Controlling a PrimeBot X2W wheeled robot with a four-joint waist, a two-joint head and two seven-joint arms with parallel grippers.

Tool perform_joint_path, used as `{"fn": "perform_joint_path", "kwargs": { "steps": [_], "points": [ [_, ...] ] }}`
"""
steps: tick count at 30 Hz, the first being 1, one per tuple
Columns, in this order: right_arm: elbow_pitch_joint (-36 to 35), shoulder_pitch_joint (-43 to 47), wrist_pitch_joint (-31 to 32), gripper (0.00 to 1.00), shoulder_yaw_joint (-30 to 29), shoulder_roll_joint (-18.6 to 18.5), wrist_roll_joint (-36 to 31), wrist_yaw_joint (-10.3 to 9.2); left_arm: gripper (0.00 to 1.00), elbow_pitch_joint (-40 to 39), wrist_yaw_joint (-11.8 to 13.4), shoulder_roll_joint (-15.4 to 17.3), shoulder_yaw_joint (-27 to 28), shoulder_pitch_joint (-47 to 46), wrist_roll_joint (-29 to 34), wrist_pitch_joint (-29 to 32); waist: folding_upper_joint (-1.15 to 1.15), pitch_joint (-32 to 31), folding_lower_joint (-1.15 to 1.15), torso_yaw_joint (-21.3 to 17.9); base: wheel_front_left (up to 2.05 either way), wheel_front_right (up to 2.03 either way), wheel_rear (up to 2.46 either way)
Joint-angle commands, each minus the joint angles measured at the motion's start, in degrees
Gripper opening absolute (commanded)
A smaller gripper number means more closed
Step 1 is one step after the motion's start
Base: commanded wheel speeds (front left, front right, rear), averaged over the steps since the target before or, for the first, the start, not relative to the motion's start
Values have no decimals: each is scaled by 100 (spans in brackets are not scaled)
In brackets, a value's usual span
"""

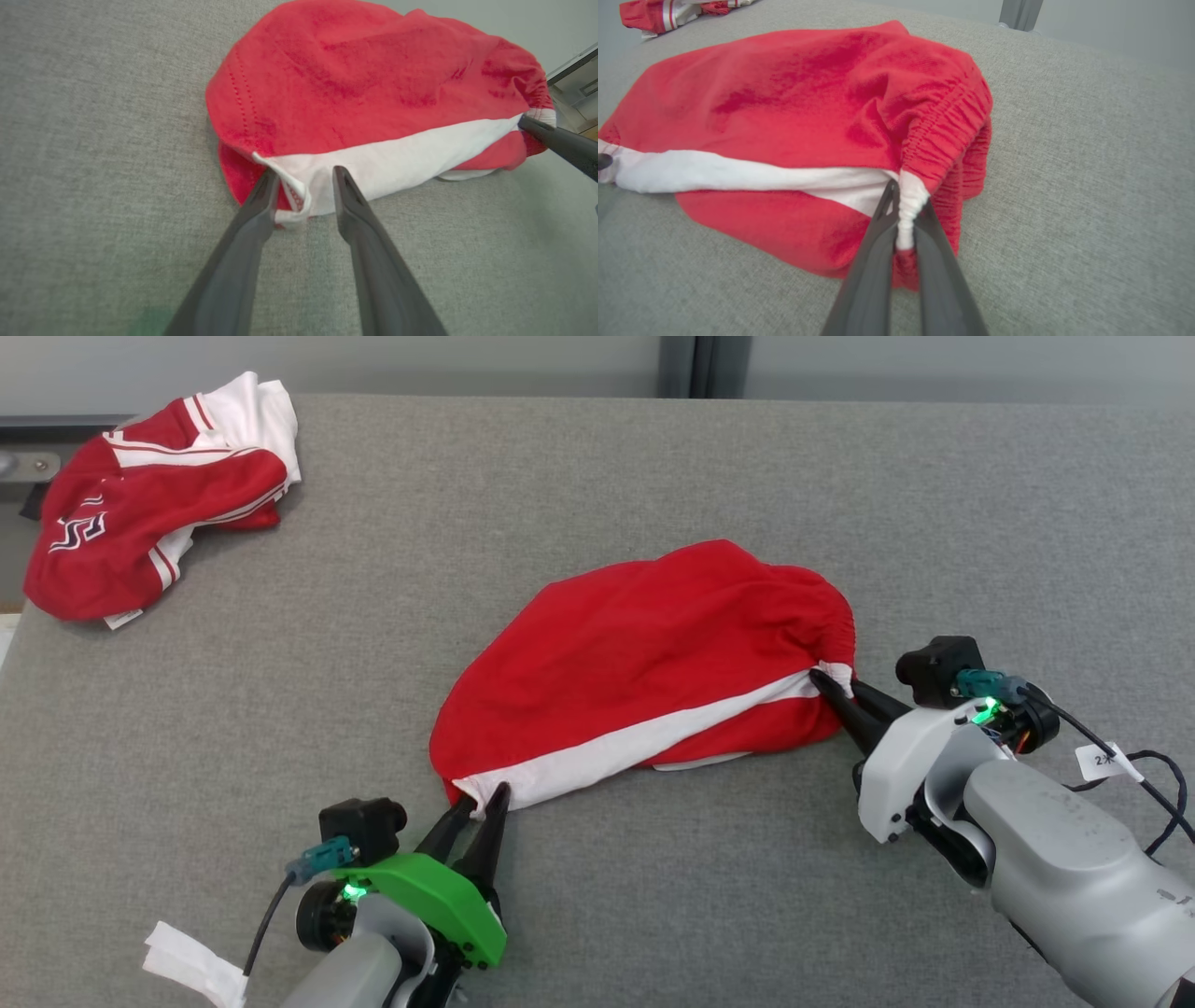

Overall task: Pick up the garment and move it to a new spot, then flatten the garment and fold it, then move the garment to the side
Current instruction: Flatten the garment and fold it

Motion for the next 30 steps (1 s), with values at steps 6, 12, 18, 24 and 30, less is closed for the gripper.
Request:
{"fn": "perform_joint_path", "kwargs": {
  "steps": [6, 12, 18, 24, 30],
  "points": [
    [58, -124, -96, 0, 98, 18, 75, -6, 12, 461, -16, 35, -143, -292, -227, 5, 0, 33, 0, -50, 0, 0, 0],
    [89, -163, -187, 0, 114, 41, 91, -6, 0, 574, -16, 65, -201, -435, -310, -56, 0, 5, 0, -78, 0, 0, 0],
    [-17, -114, -281, 0, -94, 23, 46, -6, 0, -36, -16, 289, 350, -458, 4, -102, 0, -175, 0, -77, 0, 0, 0],
    [-634, 70, -289, 0, -588, -85, -100, -7, 0, -1298, -16, 538, 1197, -88, 719, -101, 0, -508, 0, -129, 0, 0, 0],
    [-1689, 296, -289, 0, -982, -281, -260, -6, 0, -2590, -16, 898, 1697, 107, 1202, -101, 0, -934, 0, -263, 0, 0, 0]
  ]
}}
